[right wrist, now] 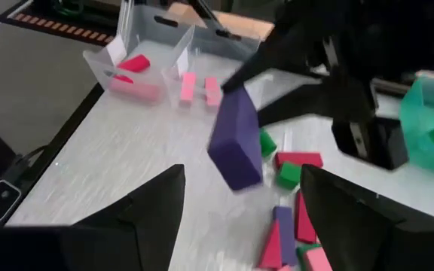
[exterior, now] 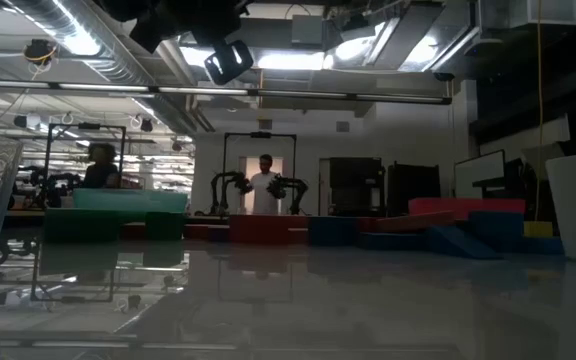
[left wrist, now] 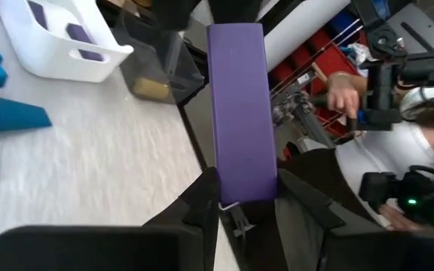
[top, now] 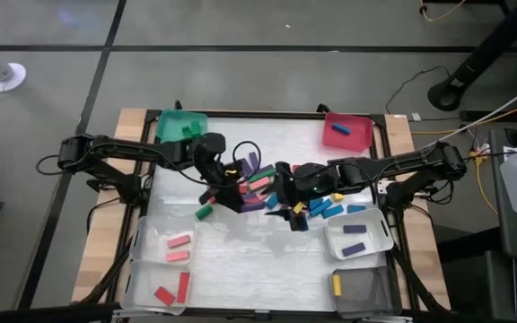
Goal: Sort blocks
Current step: Put the violet block into the white bin
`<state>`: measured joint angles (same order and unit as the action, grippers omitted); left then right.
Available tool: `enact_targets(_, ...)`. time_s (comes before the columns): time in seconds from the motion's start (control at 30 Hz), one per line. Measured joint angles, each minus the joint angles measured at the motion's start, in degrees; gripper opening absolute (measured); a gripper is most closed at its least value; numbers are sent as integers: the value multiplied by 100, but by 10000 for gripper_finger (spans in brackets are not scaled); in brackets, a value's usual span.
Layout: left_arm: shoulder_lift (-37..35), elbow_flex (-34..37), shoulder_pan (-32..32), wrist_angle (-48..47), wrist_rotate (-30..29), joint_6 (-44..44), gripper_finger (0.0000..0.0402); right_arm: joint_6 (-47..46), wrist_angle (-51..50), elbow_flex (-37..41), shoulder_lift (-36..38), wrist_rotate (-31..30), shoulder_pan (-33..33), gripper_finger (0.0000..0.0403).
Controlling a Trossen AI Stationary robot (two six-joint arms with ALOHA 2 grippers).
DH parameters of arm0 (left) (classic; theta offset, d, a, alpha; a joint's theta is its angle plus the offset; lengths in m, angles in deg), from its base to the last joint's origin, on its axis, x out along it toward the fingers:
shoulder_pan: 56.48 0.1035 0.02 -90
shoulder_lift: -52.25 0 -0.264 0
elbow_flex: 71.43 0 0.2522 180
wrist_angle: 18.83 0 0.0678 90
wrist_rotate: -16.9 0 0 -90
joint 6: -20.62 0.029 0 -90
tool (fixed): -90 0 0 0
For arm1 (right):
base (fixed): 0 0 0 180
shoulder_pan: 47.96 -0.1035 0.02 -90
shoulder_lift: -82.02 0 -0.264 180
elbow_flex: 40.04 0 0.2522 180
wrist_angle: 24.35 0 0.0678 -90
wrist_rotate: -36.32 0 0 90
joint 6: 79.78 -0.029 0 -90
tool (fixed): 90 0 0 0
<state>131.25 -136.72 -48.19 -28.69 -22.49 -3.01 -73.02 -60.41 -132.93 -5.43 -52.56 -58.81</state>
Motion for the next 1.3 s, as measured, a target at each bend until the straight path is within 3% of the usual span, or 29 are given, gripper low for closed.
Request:
enact_targets(0.43, 4, 0, 0, 454, -71, -38, 89, 190, 538, 5, -231, 42, 0, 251)
enact_targets(0.9, 7, 7, 0, 450, -50, -76, 98, 250, 600, 4, -248, -257, 0, 61)
enact_targets(1.3, 7, 7, 5, 463, -373, -125, 172, -889, 124, -2, -132, -310, 2, 63)
